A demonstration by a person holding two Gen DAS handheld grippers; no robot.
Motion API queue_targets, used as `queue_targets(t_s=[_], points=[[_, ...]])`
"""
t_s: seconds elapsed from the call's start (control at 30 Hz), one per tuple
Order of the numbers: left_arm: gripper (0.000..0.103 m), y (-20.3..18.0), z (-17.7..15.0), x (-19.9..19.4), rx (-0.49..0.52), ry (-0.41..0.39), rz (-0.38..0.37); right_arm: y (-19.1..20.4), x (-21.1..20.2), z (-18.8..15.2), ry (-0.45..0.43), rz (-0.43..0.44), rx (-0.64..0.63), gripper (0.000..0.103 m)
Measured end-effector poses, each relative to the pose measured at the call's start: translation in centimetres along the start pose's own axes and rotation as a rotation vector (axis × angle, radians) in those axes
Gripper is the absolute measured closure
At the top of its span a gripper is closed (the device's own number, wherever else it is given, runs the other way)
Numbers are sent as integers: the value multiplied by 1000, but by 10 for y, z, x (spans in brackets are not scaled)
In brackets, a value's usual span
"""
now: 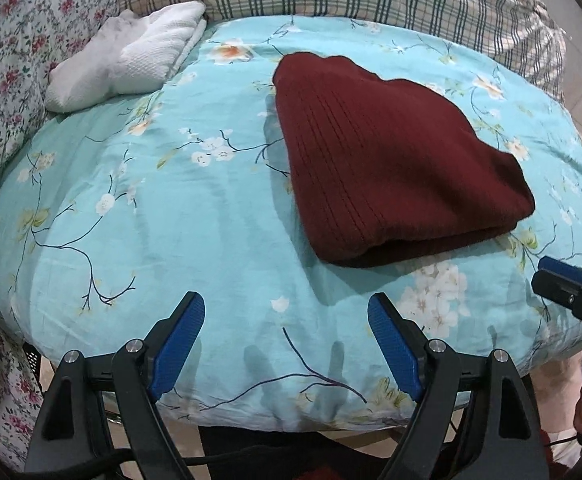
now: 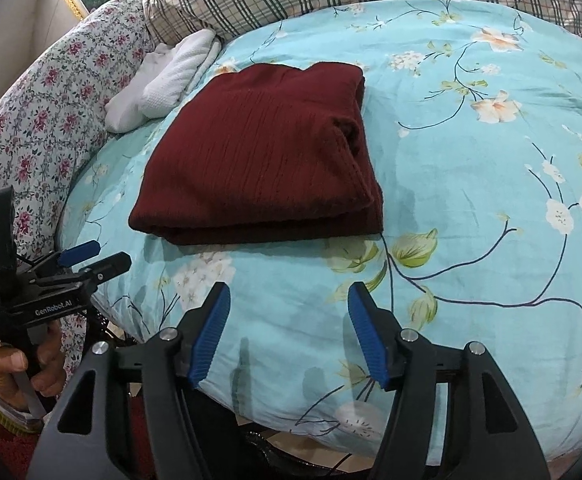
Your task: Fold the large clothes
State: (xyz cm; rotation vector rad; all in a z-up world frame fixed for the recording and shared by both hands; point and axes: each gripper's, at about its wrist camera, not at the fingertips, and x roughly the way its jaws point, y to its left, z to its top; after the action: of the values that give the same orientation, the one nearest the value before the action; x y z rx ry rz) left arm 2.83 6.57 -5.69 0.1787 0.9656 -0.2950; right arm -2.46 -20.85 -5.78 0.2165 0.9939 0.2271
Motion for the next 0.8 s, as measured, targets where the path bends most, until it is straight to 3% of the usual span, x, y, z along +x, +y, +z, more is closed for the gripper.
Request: queue_targets(t_s=[0.33,0.53,0.8], points=[[19,5,7,-2,-7,-20,-12,5,1,15,-4,10,1,40],[17,11,17,-22,-20,-63,-72,11,-9,21,-6,4,-37,25],[14,23,35,-21,-55,-58,-98,-4,-6,58,-65,35,-12,25]])
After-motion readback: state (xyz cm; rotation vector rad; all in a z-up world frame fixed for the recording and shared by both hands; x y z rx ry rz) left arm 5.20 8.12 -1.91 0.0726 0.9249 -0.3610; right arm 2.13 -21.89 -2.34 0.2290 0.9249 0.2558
